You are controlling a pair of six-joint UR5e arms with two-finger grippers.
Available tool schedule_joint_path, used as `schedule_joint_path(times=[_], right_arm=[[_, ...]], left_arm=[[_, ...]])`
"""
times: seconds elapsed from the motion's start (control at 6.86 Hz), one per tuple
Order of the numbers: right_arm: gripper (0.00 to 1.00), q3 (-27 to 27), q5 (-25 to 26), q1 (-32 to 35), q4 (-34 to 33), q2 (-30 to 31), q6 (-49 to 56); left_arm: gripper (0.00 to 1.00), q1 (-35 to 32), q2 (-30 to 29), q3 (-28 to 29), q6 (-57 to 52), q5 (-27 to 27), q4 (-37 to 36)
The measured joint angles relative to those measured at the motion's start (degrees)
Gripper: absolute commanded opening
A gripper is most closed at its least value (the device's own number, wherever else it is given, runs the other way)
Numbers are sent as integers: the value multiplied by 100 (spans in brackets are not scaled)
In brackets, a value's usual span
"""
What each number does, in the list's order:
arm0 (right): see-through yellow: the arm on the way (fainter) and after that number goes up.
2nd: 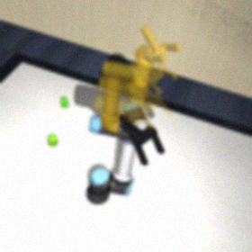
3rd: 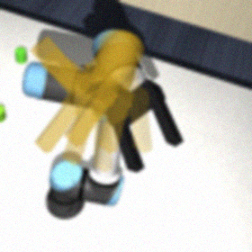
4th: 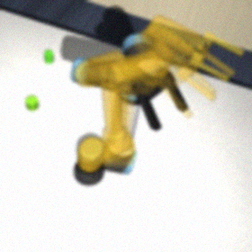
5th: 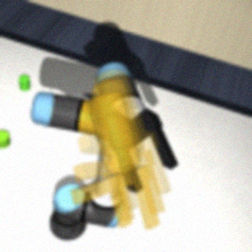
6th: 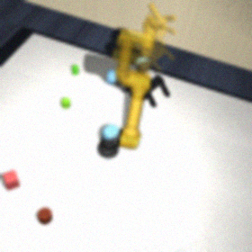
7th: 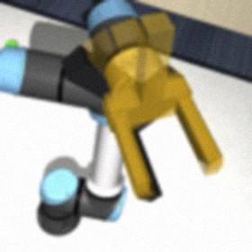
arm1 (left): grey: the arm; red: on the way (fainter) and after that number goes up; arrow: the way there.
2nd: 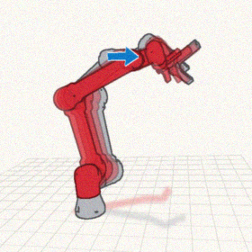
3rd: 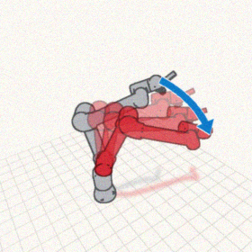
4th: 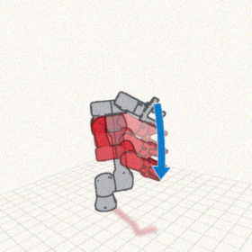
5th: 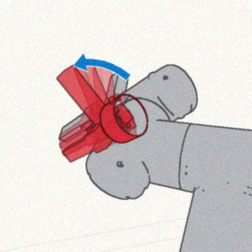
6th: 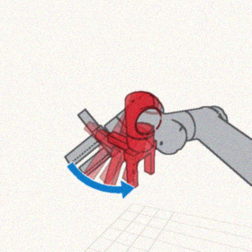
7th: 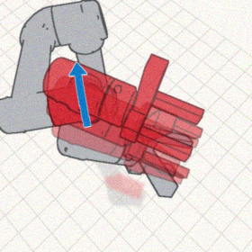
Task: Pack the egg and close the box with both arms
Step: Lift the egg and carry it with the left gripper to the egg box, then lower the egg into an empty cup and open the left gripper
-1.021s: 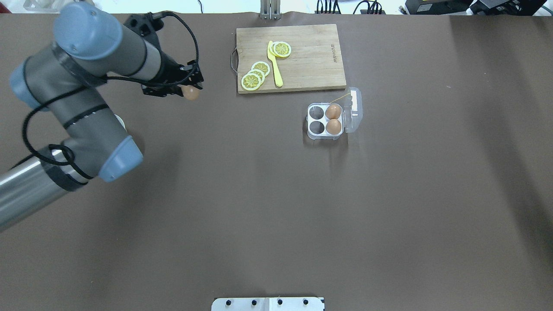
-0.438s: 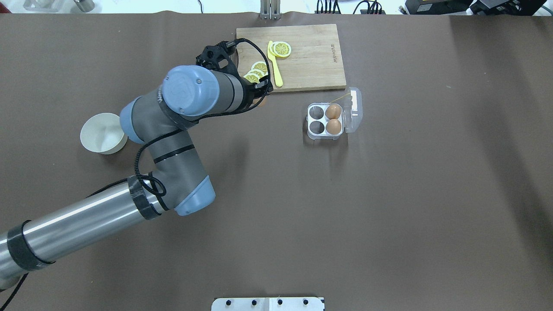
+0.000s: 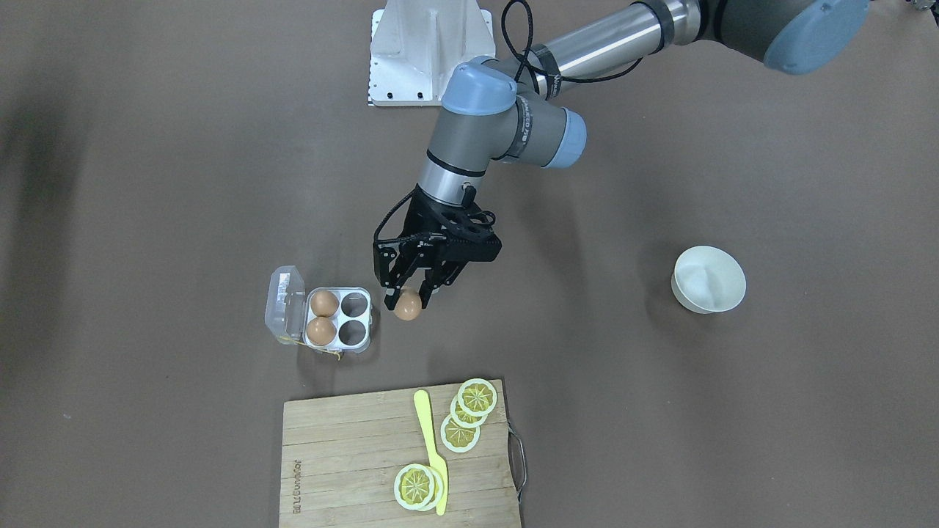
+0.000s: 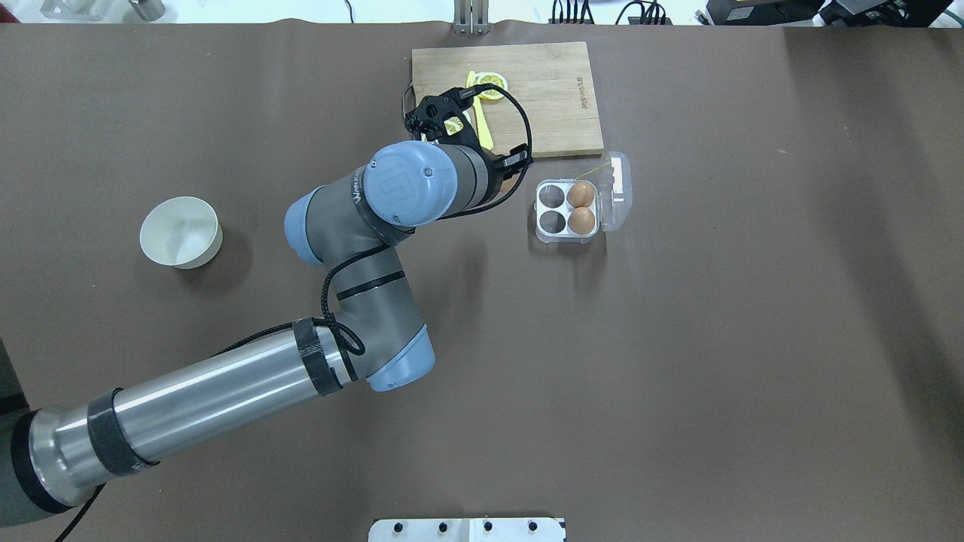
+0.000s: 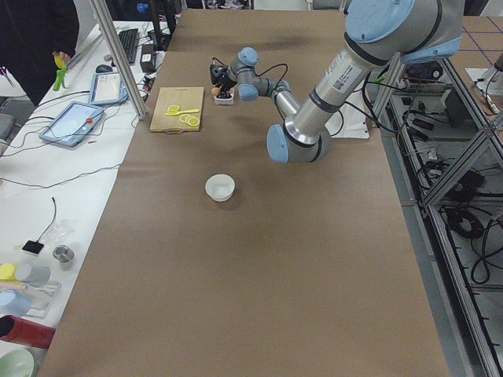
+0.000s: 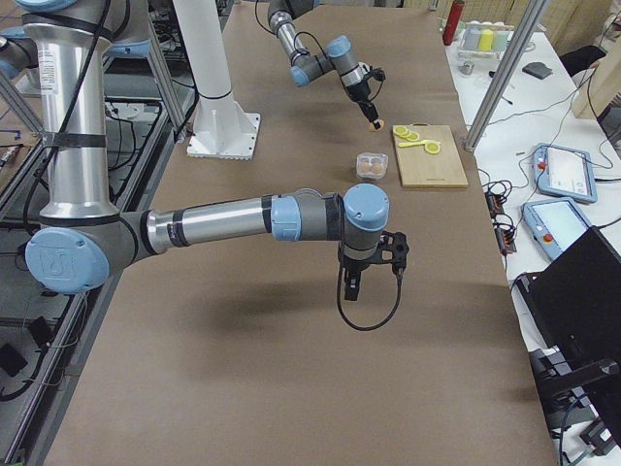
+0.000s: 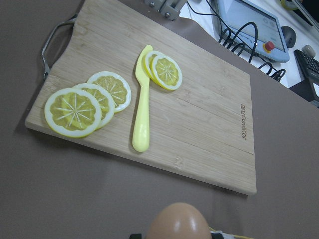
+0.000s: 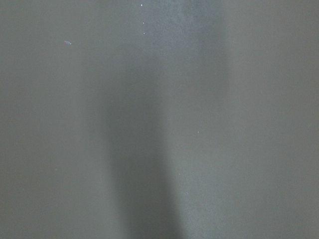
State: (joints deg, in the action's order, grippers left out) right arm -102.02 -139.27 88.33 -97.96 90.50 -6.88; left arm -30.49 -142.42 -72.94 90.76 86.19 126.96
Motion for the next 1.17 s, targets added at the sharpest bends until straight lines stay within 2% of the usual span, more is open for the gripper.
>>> schedule_joint_path(times=[0.29,1.17], right_arm=[[100,1,-14,0,-13,-16,-6],[100,-5,-70,0,-22,-32,-7]], left_arm=[[0,139,-270,476,-259,-313,326],[0,343,-585,1158,-436,-707,885]])
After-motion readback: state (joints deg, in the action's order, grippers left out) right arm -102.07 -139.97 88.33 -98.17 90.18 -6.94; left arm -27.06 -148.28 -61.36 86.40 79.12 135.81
